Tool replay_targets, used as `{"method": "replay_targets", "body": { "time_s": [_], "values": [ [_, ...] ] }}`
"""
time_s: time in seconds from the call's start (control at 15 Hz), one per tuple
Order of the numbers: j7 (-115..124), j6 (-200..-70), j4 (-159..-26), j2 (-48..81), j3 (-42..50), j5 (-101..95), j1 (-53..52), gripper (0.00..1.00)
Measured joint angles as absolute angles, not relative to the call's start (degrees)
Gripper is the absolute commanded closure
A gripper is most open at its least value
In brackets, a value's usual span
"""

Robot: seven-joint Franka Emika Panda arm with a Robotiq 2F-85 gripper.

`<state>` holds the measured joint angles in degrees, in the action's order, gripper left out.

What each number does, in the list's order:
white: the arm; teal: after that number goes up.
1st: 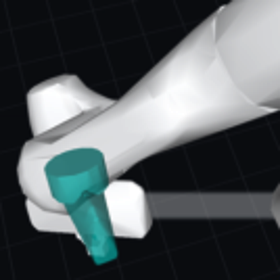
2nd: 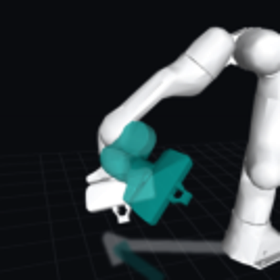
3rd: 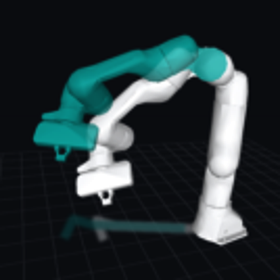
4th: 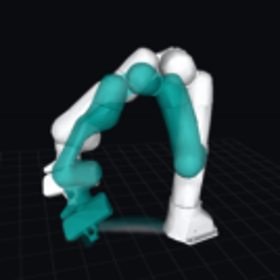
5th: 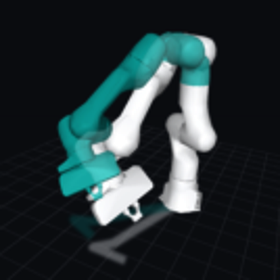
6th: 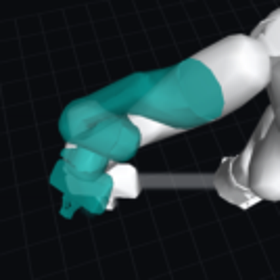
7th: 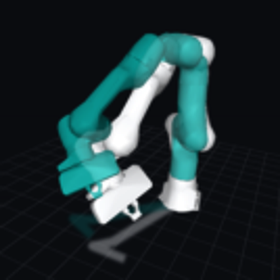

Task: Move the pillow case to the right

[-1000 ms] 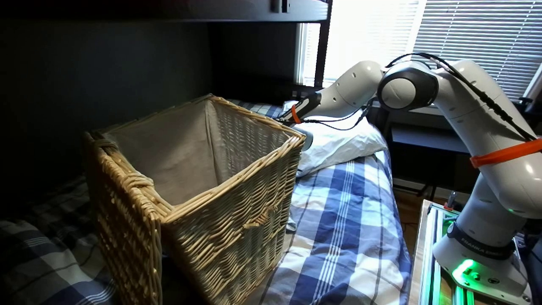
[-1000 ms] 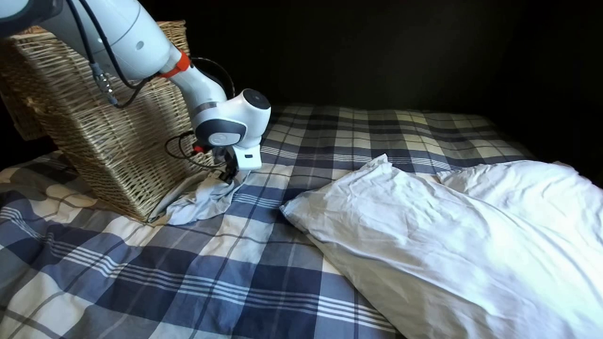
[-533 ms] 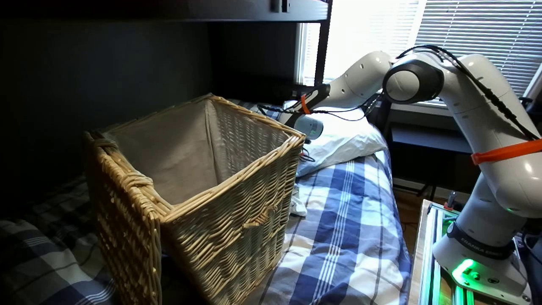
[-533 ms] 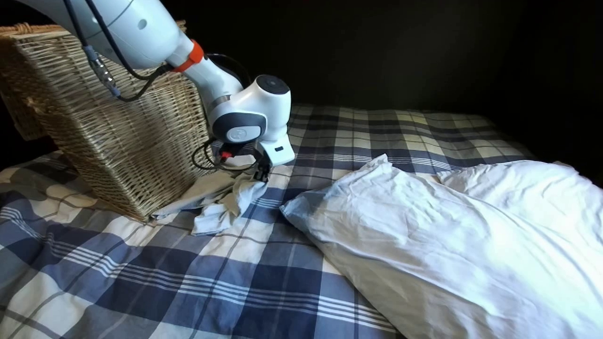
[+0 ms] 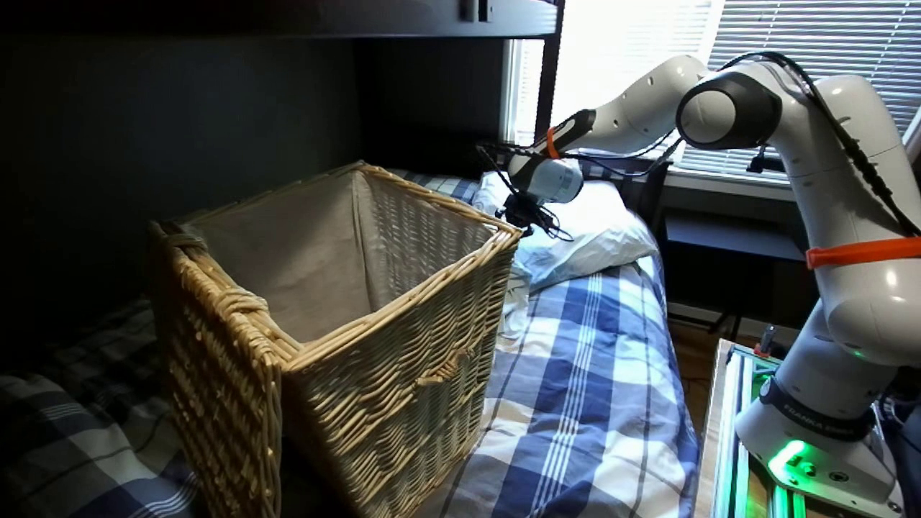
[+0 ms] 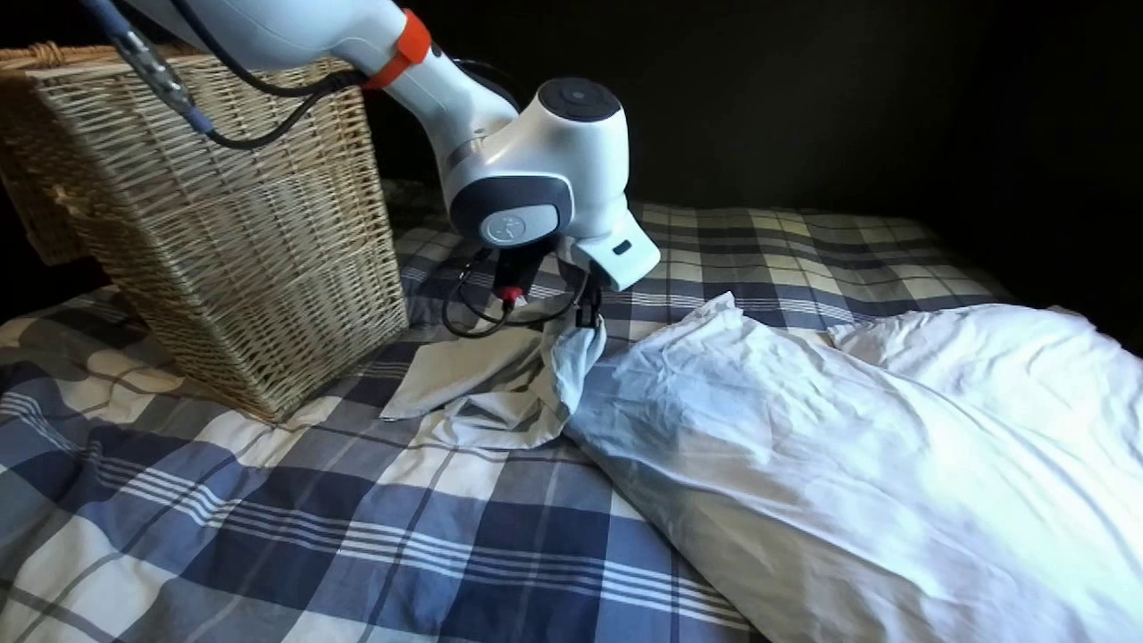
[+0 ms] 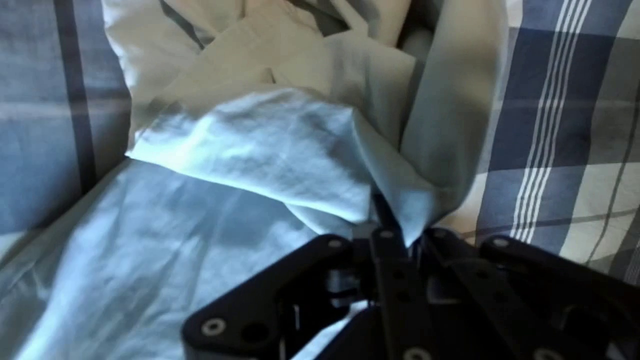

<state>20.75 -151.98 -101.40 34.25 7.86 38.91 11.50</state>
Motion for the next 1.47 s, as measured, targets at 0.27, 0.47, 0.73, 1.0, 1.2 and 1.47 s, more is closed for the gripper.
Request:
{"method": "replay_targets", "body": {
  "time_s": [0.27, 0.47, 0.73, 1.0, 1.2, 1.47],
  "values": [
    [8.5, -152.0, -104.6, 32.4, 6.6, 38.0, 14.7, 0.64],
    [-2.7, -155.7, -106.7, 31.7, 2.2, 40.5, 17.9, 0.39],
    [-19.6, -162.0, -107.4, 29.6, -11.7, 50.4, 28.4, 0.1],
    [-36.0, -156.1, -110.1, 25.8, -23.5, 54.5, 41.2, 0.0],
    [-48.2, -147.2, -114.7, 22.8, -23.8, 56.3, 45.6, 0.0],
    [-63.1, -142.9, -120.5, 20.2, -16.0, 61.3, 40.5, 0.0]
  ]
}}
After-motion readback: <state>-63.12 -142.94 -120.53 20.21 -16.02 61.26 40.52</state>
